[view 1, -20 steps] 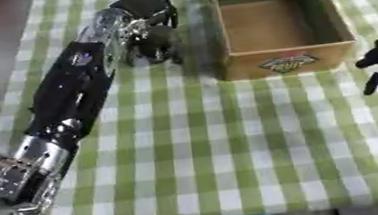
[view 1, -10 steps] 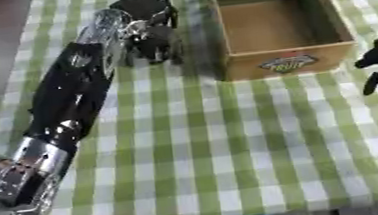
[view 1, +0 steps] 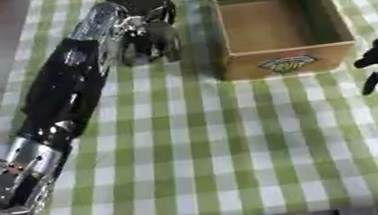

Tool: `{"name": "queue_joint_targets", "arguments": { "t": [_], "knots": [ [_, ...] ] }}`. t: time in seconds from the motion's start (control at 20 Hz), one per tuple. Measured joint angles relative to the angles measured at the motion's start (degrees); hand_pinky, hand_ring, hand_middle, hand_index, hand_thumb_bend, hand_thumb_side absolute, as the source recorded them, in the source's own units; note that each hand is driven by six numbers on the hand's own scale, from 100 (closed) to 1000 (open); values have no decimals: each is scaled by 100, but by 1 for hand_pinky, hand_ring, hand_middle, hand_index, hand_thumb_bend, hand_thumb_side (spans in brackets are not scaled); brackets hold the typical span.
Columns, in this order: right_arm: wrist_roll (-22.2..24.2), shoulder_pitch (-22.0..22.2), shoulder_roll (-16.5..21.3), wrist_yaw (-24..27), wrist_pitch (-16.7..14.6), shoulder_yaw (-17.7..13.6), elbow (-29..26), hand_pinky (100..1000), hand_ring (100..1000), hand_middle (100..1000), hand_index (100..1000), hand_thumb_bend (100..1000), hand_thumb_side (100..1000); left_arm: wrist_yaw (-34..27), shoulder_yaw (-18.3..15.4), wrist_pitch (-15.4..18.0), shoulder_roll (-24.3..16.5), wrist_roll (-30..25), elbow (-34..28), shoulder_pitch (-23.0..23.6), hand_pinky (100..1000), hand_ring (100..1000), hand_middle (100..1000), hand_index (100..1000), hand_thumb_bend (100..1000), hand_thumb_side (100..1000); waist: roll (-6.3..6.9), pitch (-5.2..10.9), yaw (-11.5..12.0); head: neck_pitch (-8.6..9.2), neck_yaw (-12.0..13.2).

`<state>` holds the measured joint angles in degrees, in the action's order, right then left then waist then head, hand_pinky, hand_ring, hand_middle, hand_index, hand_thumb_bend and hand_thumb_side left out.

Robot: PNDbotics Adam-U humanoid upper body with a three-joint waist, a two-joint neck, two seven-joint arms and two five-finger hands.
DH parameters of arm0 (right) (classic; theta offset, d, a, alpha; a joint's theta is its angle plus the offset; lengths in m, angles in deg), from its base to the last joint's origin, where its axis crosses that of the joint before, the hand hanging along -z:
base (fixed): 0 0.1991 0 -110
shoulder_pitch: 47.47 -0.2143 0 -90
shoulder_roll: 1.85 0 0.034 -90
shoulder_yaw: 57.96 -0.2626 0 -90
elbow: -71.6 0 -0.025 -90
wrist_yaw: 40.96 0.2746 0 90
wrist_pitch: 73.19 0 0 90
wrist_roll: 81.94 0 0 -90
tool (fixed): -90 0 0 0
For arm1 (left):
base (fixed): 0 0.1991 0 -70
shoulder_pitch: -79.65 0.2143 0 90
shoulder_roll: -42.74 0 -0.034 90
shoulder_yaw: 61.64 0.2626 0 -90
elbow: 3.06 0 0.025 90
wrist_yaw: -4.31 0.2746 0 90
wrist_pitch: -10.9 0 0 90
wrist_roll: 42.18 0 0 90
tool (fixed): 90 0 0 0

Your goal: Pick up objects on the table and place them in the box.

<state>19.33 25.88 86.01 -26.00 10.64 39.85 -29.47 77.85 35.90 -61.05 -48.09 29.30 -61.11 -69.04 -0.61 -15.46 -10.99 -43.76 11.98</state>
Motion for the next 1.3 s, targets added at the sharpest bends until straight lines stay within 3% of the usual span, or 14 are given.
{"name": "queue_joint_targets", "arguments": {
  "t": [0.55,0.85,1.3],
  "knots": [
    [30,-2,0,0,8,15,0,397,675,607,736,100,725,-374,74,78,-19,251,-510,-344,403,227,222,430,300,100,-4,14,-68,0,56],
    [123,-58,-3,0,22,108,0,397,675,607,736,100,729,-662,222,125,253,863,-752,-488,402,224,216,402,254,100,-13,31,-249,0,181],
    [252,-177,-68,0,55,225,2,397,675,605,735,100,735,-899,427,597,614,1820,-693,-435,425,239,228,406,210,100,7,-44,-482,3,307]
  ]
}}
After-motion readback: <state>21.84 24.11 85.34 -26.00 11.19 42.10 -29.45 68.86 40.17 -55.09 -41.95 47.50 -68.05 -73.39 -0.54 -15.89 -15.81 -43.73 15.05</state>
